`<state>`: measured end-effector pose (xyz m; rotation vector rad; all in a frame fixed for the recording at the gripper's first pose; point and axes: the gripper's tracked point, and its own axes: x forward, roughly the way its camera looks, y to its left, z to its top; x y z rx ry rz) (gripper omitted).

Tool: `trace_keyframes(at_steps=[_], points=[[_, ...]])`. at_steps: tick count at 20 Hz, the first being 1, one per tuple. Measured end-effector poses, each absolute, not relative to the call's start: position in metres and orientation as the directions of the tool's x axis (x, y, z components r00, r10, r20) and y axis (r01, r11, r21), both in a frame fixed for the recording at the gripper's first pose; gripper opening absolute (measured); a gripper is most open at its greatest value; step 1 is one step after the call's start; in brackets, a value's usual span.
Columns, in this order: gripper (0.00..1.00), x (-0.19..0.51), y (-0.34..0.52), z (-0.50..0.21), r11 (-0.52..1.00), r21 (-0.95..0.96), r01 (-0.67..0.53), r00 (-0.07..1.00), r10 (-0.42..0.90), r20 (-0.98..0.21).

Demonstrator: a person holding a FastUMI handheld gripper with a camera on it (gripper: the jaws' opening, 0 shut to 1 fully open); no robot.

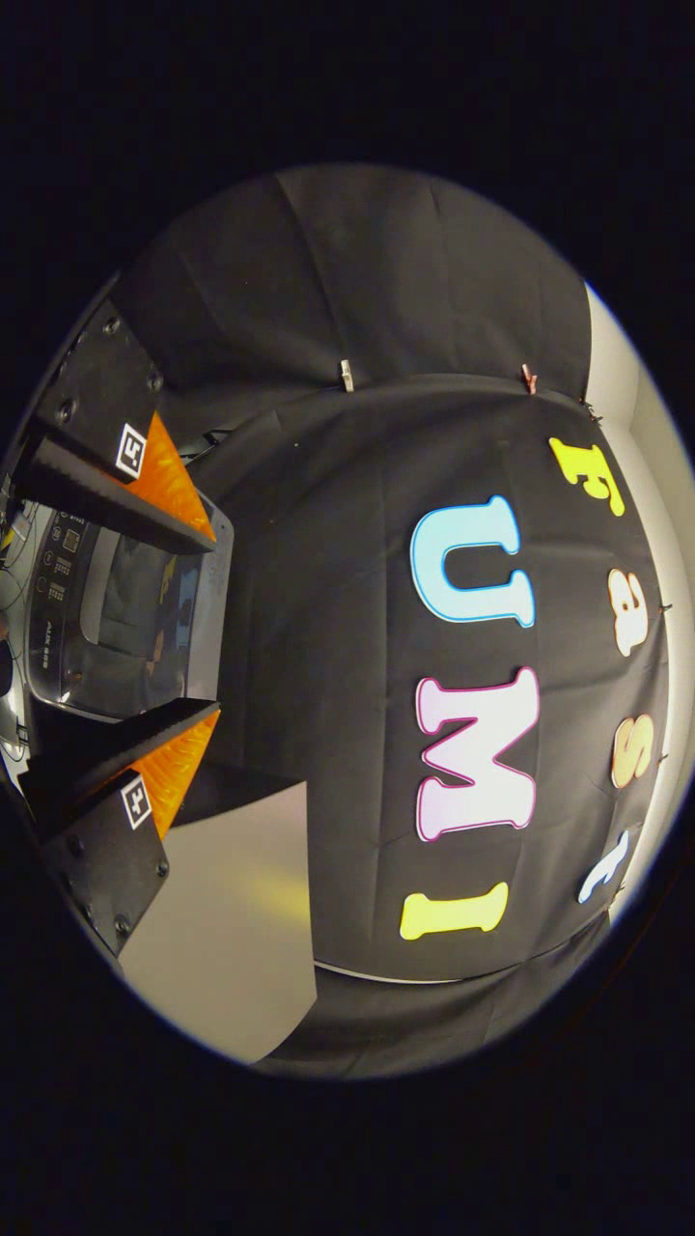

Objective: Put the clothes into the washing machine and then close the washing machine lid.

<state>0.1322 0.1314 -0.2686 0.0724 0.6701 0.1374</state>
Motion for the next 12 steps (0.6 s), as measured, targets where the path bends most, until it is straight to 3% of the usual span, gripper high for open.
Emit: trace_keyframes(at_steps=[12], points=[[0.95, 0.075, 0.052, -0.161, 0.992, 0.058, -0.109, 0.899, 0.123, -0.42]])
